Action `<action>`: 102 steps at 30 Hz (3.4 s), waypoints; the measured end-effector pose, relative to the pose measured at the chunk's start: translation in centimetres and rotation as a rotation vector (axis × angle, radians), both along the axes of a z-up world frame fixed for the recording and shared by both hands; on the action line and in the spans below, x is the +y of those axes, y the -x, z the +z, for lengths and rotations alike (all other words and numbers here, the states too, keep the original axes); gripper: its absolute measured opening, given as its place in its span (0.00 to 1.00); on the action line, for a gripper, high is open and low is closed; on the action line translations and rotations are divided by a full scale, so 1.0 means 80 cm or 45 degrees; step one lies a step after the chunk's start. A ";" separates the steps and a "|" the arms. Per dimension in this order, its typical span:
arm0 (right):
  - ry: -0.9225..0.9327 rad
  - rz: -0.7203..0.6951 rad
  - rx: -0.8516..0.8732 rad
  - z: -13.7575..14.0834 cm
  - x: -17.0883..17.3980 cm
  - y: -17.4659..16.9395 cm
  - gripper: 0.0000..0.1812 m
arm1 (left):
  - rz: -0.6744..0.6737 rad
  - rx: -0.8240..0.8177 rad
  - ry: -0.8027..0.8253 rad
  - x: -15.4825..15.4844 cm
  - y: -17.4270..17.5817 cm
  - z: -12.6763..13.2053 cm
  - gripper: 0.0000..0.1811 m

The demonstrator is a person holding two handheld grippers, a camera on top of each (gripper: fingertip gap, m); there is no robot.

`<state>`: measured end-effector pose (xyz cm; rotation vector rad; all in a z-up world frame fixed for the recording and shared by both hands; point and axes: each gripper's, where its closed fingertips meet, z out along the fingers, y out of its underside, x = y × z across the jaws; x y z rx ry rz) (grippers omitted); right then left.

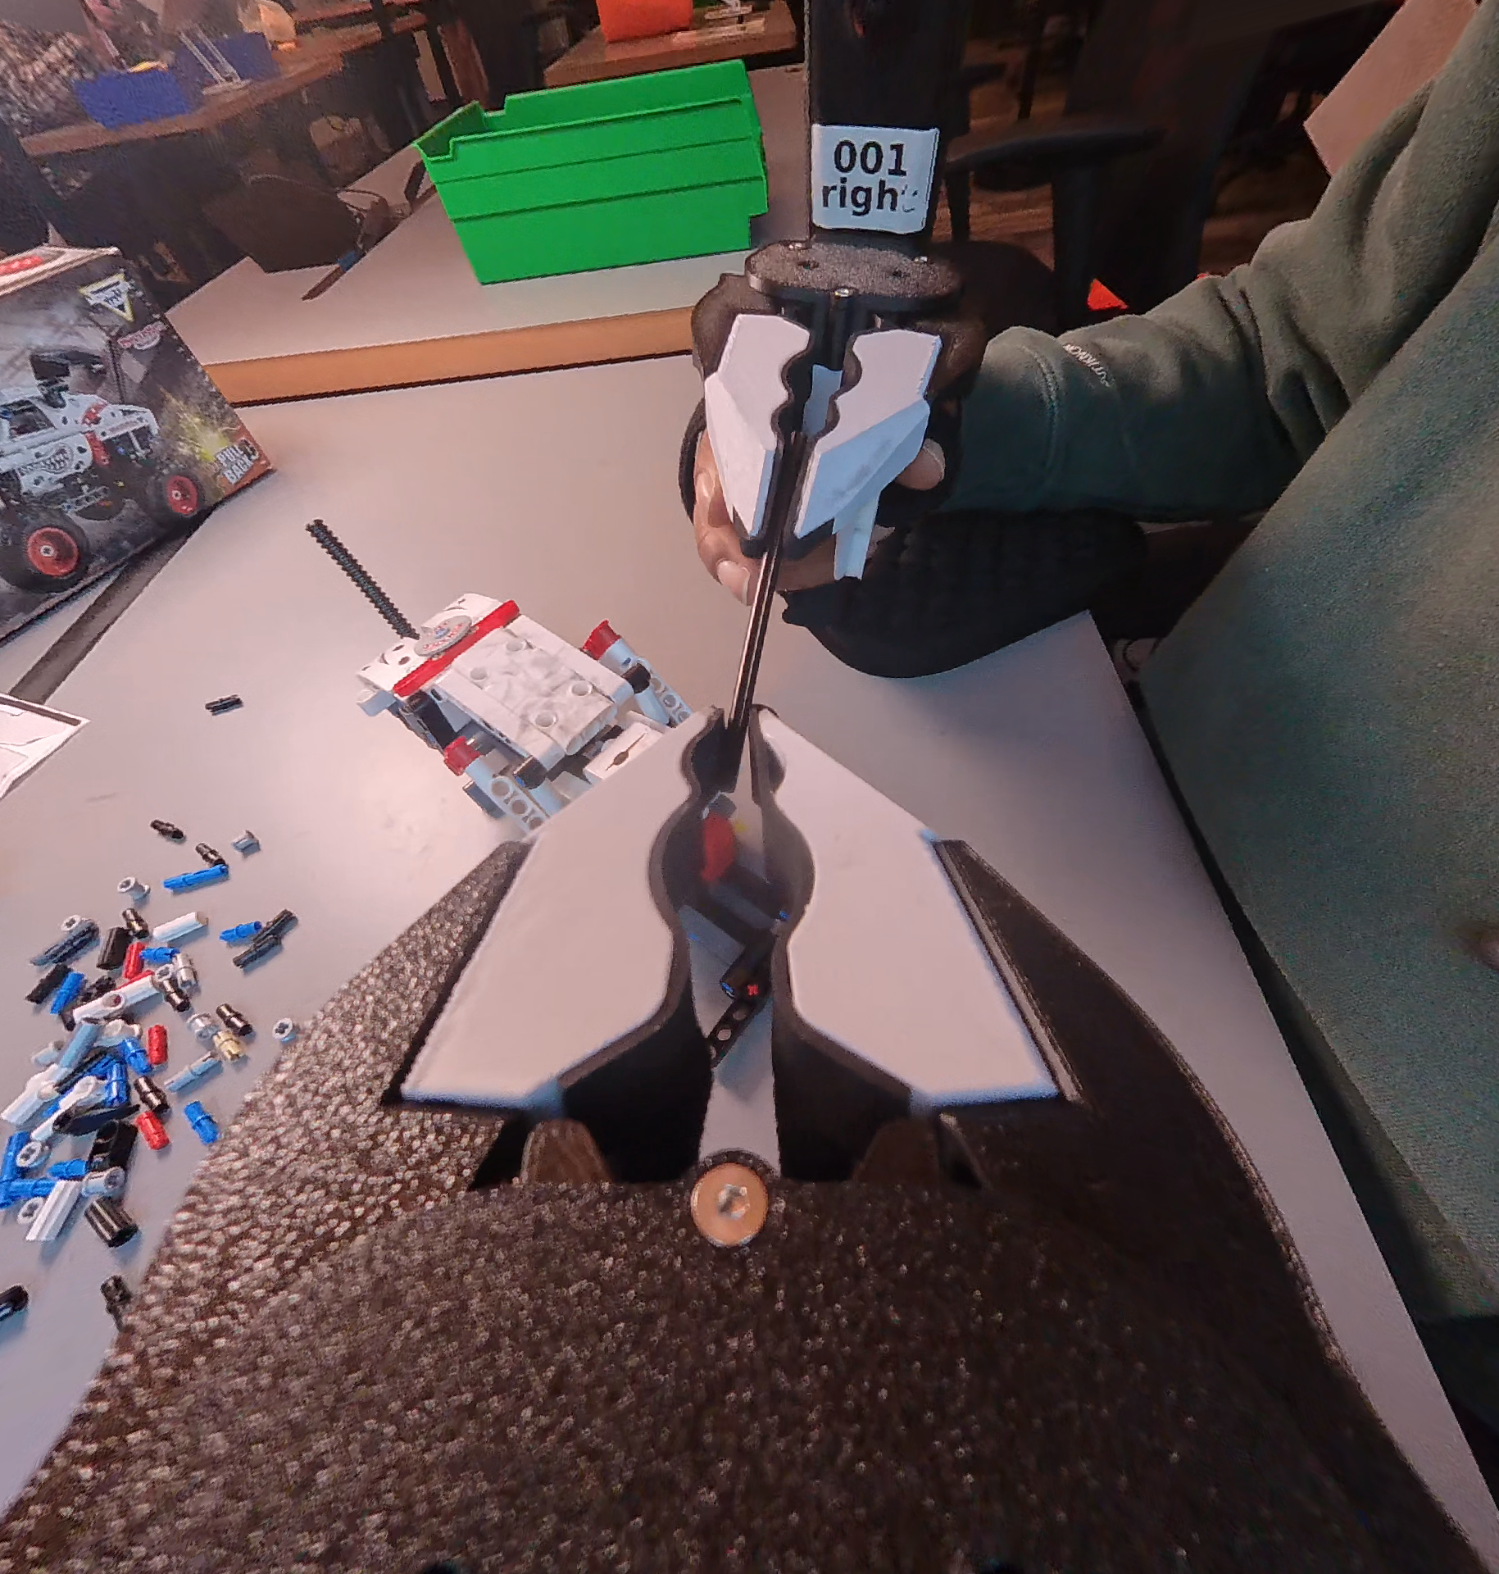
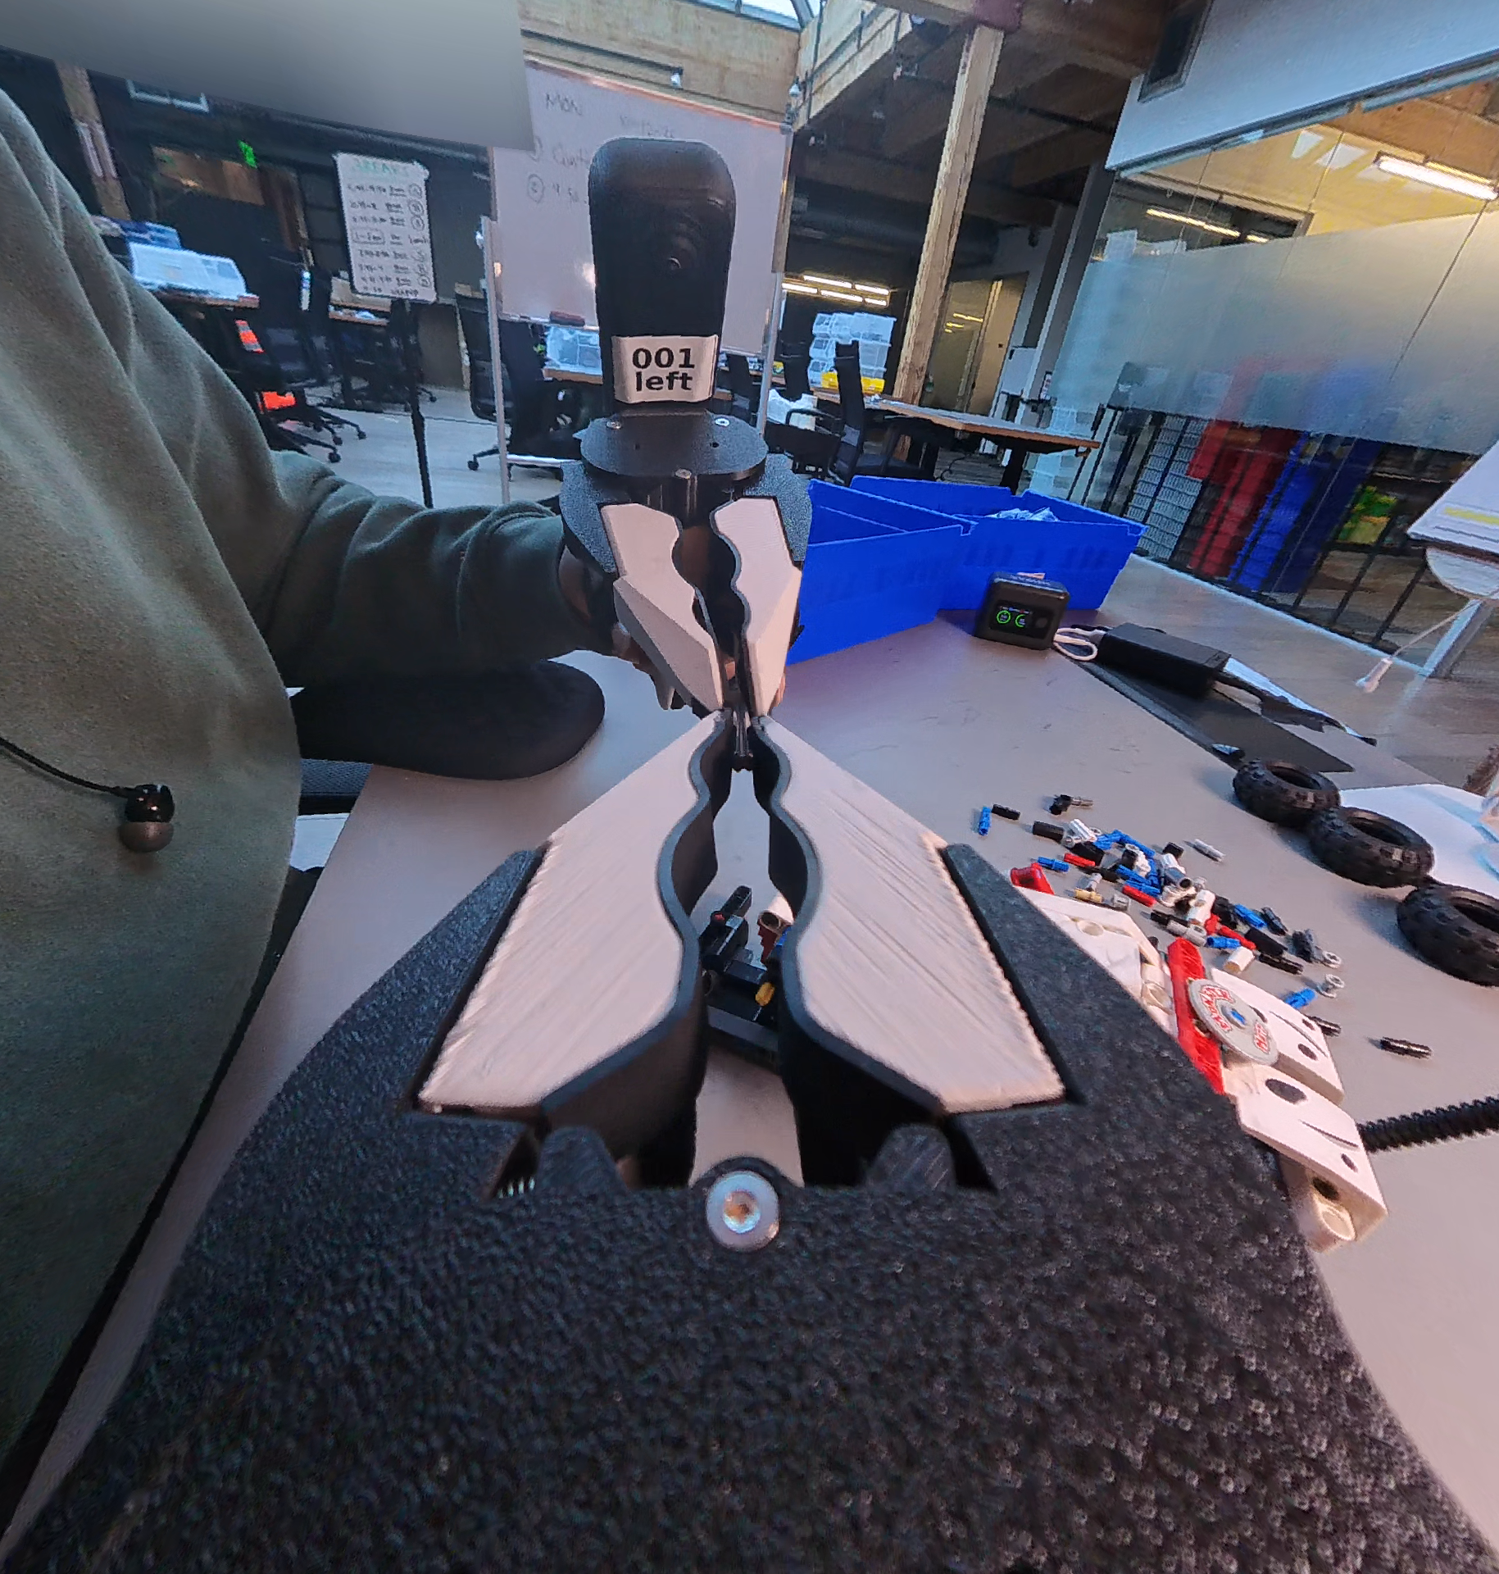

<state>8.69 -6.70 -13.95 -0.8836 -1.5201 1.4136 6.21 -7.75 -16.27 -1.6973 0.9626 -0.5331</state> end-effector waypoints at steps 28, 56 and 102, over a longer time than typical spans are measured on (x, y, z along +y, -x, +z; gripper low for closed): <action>-0.263 0.036 -0.183 -0.047 -0.023 0.009 0.04 | -0.150 0.187 0.133 -0.014 -0.022 -0.034 0.01; -0.211 0.054 -0.145 -0.041 -0.027 0.006 0.03 | -0.163 0.117 0.112 -0.014 -0.033 -0.031 0.01; -0.377 -0.262 -0.232 -0.042 0.045 -0.003 0.01 | 0.141 0.124 -0.117 0.042 0.021 -0.044 0.07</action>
